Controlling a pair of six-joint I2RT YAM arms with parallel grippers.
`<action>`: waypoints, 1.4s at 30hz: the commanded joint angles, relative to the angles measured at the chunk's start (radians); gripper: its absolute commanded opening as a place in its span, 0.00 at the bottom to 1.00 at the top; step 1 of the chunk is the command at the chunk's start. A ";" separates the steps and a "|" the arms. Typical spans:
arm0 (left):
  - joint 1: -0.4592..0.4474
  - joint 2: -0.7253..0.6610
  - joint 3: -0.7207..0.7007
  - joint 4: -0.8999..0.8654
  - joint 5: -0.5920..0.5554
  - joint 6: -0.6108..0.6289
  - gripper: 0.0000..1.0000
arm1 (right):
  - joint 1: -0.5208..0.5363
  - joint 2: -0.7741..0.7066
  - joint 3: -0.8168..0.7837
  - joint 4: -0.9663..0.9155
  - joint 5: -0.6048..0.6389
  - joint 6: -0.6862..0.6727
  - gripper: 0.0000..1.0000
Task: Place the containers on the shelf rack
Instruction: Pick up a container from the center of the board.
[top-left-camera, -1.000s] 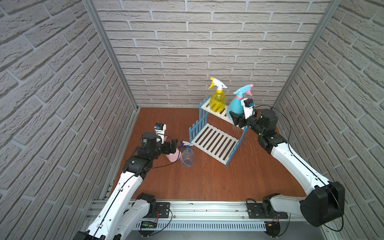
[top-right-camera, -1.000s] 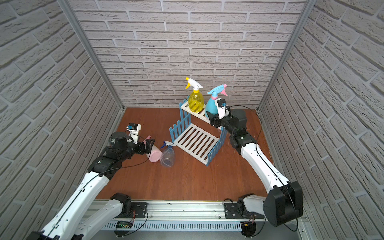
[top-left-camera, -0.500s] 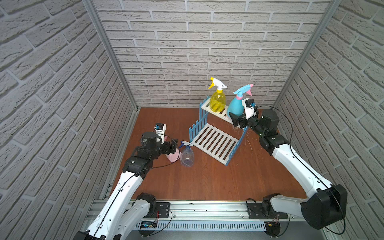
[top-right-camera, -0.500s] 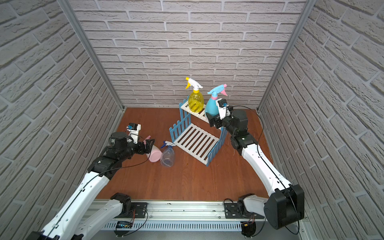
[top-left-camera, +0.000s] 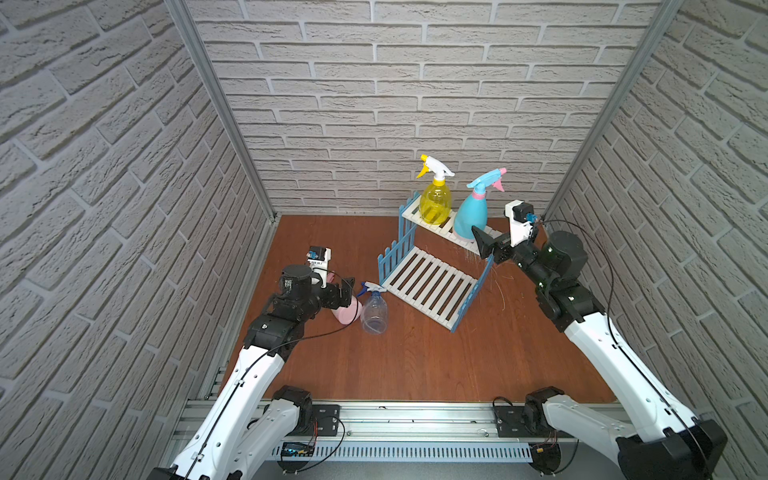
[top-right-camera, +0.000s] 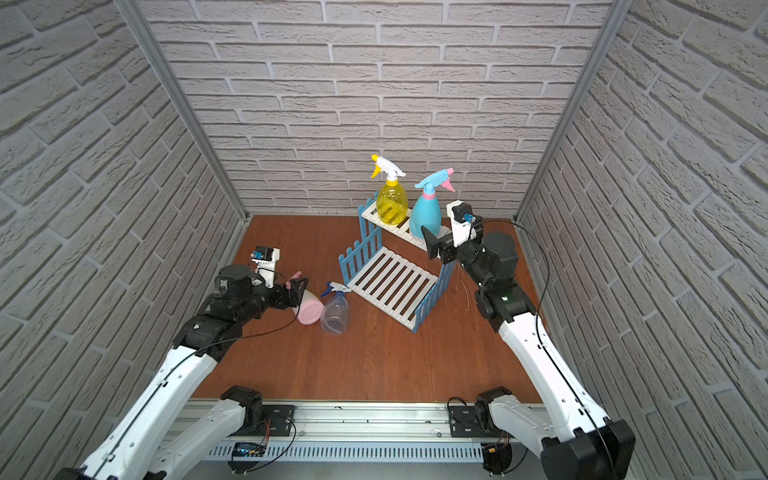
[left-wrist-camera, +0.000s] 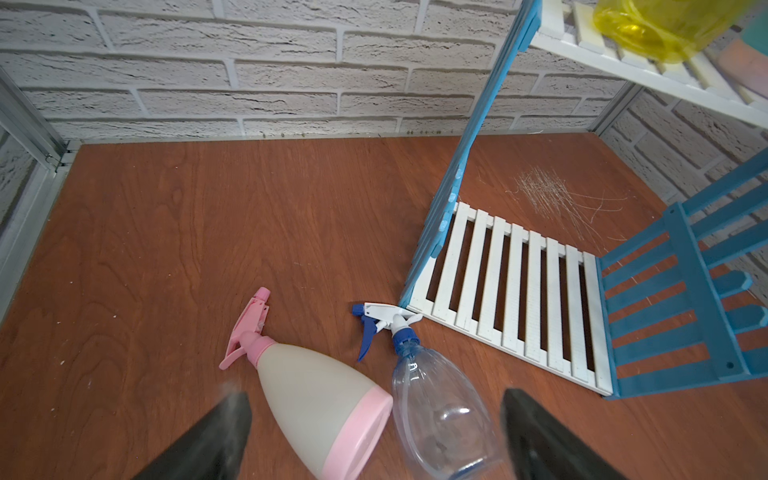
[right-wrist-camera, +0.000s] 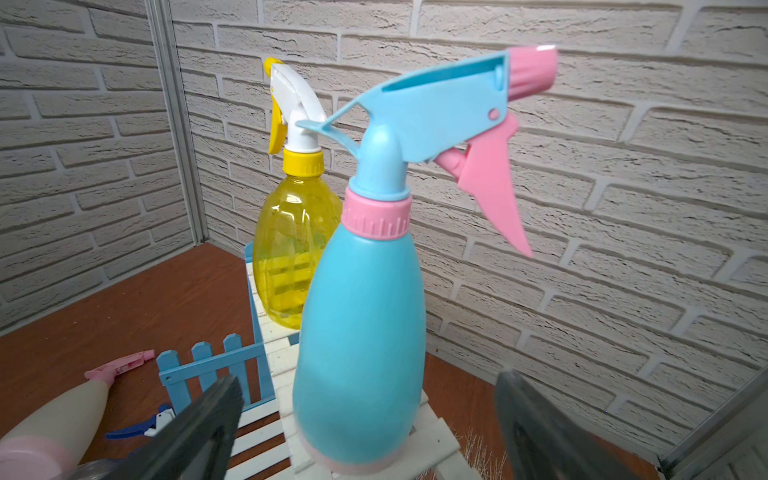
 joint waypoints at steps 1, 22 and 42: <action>0.002 -0.039 -0.025 0.035 -0.048 -0.045 0.98 | -0.003 -0.105 -0.021 -0.022 -0.018 0.075 0.99; 0.008 0.110 -0.086 -0.173 -0.274 -0.668 0.98 | 0.269 -0.196 -0.117 -0.284 -0.108 0.190 0.99; 0.002 0.501 0.053 -0.105 -0.177 -0.783 0.98 | 0.461 0.071 -0.203 -0.025 -0.048 0.147 0.99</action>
